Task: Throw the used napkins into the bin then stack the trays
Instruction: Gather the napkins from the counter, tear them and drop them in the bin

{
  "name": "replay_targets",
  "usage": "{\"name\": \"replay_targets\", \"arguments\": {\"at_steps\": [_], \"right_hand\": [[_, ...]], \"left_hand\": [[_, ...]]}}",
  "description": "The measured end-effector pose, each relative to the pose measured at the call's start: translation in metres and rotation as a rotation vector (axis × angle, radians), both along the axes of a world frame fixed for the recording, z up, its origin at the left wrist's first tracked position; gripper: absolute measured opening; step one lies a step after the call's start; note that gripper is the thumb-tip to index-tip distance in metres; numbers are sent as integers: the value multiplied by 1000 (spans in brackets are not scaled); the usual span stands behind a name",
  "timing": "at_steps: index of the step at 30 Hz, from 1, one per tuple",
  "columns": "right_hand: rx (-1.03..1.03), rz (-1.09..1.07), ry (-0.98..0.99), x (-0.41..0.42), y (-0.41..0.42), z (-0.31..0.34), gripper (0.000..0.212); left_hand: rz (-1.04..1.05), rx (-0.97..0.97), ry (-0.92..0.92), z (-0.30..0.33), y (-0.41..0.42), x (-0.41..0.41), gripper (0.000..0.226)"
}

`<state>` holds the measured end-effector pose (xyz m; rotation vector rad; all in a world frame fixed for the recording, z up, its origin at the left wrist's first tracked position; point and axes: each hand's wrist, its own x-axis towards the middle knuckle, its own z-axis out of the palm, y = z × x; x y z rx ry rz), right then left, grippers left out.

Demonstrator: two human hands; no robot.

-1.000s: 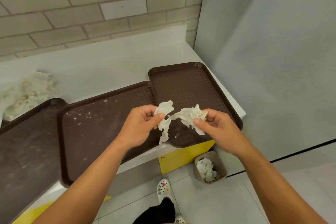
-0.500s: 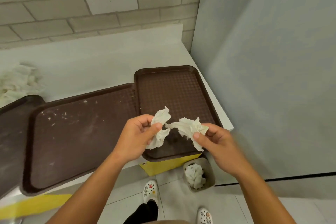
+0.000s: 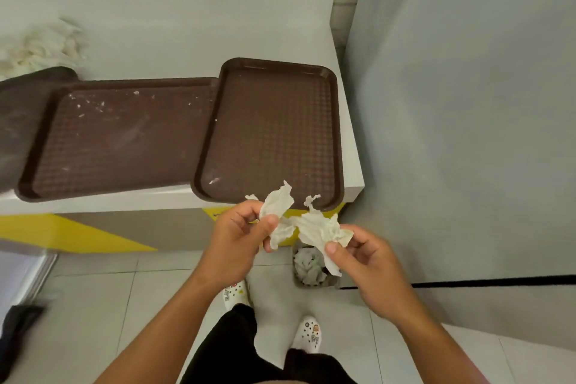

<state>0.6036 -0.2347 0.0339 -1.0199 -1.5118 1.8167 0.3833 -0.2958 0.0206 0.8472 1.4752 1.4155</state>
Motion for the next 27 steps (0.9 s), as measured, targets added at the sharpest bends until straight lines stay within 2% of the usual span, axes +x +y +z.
{"name": "replay_targets", "arguments": {"at_steps": [1, 3, 5, 9, 11, 16, 22, 27], "right_hand": [[7, 12, -19, 6, 0, -6, 24], [-133, 159, -105, 52, -6, -51, 22], [-159, 118, -156, 63, -12, -64, 20], [-195, 91, -188, 63, -19, -86, 15], [-241, 61, -224, 65, -18, -113, 15], [-235, 15, -337, 63, -21, -174, 16], [-265, -62, -485, 60, -8, -263, 5], [-255, -67, -649, 55, 3, -337, 12]], "left_hand": [[-45, -12, 49, -4, -2, 5, 14], [-28, -155, 1, -52, -24, 66, 14], [3, -185, 16, -64, -34, 76, 12], [-76, -233, 73, -86, -31, 75, 13], [-102, -290, 101, -115, -28, 77, 20], [-138, -407, 93, -184, -17, 88, 11], [-136, -513, 113, -273, 6, 97, 16], [-111, -596, 106, -345, 22, 97, 18]]}}
